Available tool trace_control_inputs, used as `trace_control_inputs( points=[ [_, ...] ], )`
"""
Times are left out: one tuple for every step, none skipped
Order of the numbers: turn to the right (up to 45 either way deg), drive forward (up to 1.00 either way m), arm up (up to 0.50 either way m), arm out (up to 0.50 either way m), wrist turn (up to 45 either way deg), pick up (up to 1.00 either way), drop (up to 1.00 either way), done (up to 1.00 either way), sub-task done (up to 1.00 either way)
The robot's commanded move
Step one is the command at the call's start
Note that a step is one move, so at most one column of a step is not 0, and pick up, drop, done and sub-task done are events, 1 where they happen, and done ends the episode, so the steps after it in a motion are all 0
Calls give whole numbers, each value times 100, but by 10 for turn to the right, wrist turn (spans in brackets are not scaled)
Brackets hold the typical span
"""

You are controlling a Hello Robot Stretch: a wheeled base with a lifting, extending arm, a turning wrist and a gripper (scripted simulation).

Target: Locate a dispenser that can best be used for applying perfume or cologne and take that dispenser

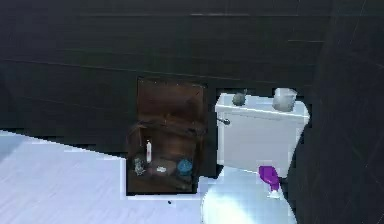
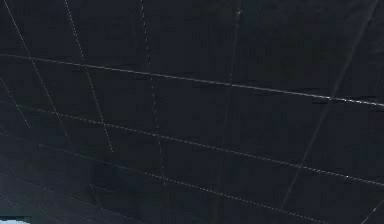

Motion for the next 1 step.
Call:
trace_control_inputs(
  points=[
    [-450, 0, 0, 0, 0, 0, 0, 0, 0]
  ],
)
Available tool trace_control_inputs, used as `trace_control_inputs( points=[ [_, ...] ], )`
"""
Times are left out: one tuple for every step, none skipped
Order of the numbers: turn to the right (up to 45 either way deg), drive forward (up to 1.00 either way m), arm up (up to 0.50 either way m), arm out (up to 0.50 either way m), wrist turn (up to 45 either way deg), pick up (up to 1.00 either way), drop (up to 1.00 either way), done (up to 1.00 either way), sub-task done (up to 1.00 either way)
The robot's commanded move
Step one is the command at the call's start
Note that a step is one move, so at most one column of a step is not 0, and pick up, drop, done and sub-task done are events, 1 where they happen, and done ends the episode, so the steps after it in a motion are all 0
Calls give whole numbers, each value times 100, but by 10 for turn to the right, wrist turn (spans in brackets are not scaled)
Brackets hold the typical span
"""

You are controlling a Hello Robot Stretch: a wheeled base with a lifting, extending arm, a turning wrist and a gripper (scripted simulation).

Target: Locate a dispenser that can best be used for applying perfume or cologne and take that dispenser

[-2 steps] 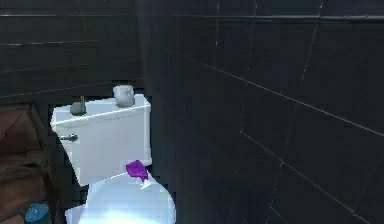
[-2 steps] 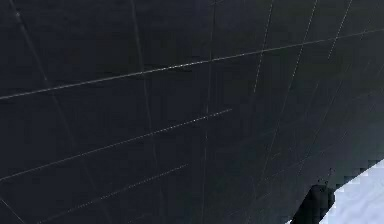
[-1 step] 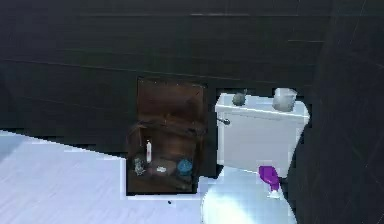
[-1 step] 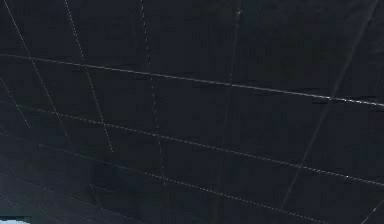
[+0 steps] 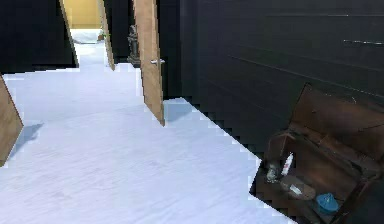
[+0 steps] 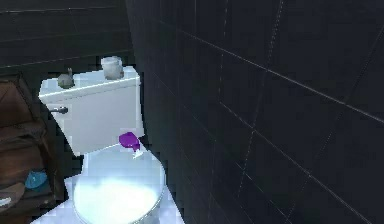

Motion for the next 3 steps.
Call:
trace_control_inputs(
  points=[
    [-270, 0, 0, 0, 0, 0, 0, 0, 0],
    [0, 30, 0, 0, 0, 0, 0, 0, 0],
    [180, 0, 0, 0, 0, 0, 0, 0, 0]
  ],
)
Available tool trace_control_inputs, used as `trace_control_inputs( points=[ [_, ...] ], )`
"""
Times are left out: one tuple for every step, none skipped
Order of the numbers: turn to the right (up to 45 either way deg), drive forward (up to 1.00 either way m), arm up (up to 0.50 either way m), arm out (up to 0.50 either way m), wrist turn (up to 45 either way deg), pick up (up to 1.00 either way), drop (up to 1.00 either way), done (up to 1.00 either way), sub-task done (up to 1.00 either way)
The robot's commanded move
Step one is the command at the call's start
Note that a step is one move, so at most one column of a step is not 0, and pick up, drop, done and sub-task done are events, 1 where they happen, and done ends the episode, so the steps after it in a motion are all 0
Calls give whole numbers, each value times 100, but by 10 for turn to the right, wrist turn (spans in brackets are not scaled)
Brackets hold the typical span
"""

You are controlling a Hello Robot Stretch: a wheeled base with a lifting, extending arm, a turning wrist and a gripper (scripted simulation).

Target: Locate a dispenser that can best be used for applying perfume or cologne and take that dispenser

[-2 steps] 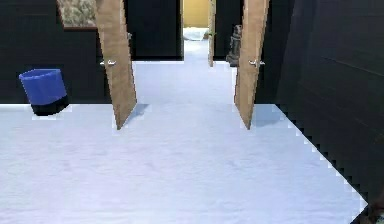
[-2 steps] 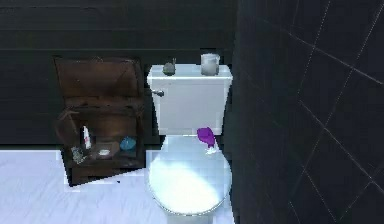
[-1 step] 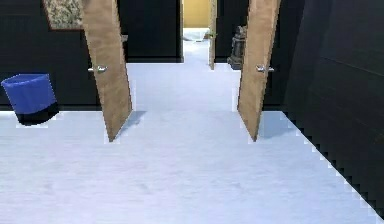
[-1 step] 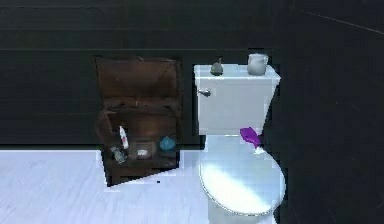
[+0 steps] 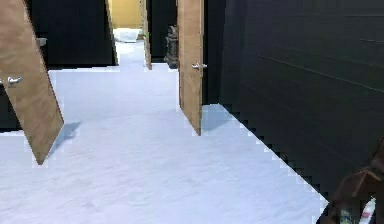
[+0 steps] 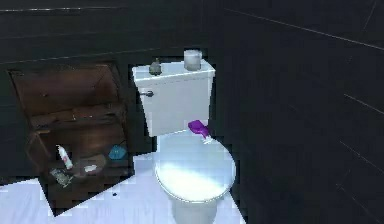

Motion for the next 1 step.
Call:
trace_control_inputs(
  points=[
    [450, 0, 0, 0, 0, 0, 0, 0, 0]
  ],
)
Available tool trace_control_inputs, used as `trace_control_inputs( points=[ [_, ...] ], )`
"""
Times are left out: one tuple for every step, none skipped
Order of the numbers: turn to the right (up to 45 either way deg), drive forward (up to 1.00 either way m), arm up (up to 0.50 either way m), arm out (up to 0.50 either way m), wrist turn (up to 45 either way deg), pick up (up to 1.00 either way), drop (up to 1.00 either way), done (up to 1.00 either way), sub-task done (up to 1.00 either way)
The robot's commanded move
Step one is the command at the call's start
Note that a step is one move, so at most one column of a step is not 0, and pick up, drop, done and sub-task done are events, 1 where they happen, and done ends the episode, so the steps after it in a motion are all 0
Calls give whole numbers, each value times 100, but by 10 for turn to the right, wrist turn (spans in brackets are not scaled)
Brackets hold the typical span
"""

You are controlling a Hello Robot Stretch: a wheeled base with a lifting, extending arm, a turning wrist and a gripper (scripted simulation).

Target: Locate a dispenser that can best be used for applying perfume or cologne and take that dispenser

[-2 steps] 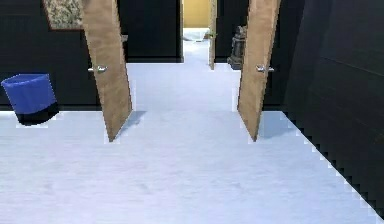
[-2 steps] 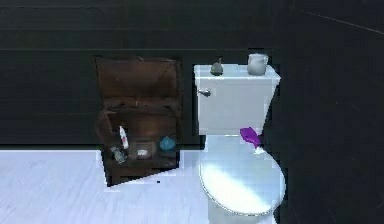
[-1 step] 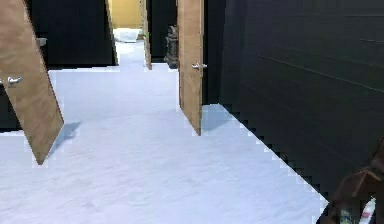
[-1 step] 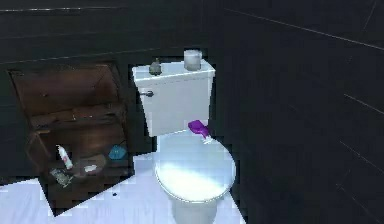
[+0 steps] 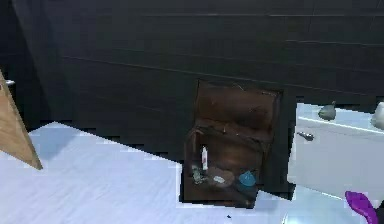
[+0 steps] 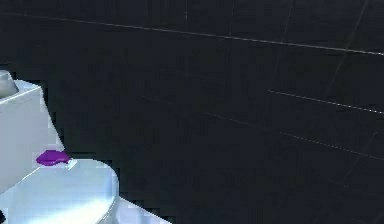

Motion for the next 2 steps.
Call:
trace_control_inputs(
  points=[
    [450, 0, 0, 0, 0, 0, 0, 0, 0],
    [240, 0, 0, 0, 0, 0, 0, 0, 0]
  ],
)
